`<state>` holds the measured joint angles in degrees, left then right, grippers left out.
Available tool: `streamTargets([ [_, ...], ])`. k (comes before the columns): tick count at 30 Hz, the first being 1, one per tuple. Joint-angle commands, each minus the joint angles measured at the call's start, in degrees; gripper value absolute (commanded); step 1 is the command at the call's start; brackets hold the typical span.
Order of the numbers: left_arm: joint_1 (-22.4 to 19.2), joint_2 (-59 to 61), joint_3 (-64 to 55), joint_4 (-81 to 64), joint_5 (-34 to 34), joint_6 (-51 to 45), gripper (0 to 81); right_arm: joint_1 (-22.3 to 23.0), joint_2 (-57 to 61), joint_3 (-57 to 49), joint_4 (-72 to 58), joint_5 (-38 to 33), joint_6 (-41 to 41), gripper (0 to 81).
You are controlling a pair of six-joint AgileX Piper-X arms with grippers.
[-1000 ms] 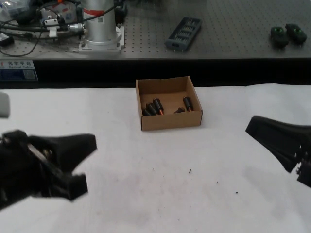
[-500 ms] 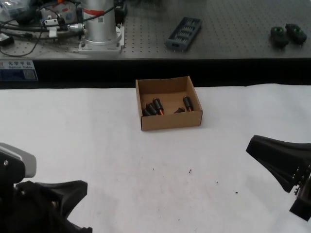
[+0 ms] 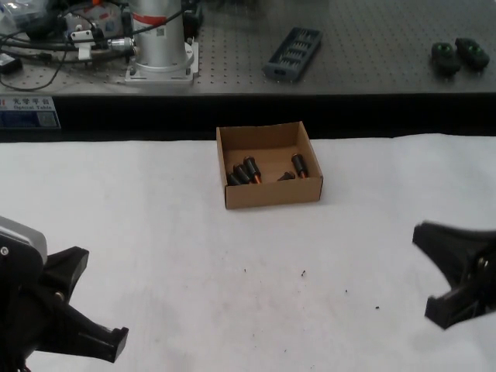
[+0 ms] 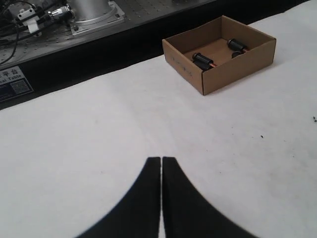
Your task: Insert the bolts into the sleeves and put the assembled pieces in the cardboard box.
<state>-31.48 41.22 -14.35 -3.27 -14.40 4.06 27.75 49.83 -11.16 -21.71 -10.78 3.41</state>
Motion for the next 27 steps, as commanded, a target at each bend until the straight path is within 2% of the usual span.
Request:
streamTargets([
  [1, -0.16, -0.35, -0.15, 0.18, -0.87, 0.62, 0.6, -0.36, -0.38, -0.98, -6.31, 1.14, -1.16, 4.3],
  [5, -0.16, -0.35, -0.15, 0.17, -0.76, 0.62, 0.6, -0.36, -0.38, -0.98, -9.53, 1.13, -1.05, 4.3],
  [24, -0.16, -0.35, -0.15, 0.17, -0.76, 0.62, 0.6, -0.36, -0.38, -0.98, -9.35, 1.13, -1.05, 4.3],
  [27, 1.92, -0.35, -0.15, 0.17, 0.70, 0.62, 0.6, -0.36, -0.38, -0.98, -9.21, 1.13, -1.05, 4.3],
])
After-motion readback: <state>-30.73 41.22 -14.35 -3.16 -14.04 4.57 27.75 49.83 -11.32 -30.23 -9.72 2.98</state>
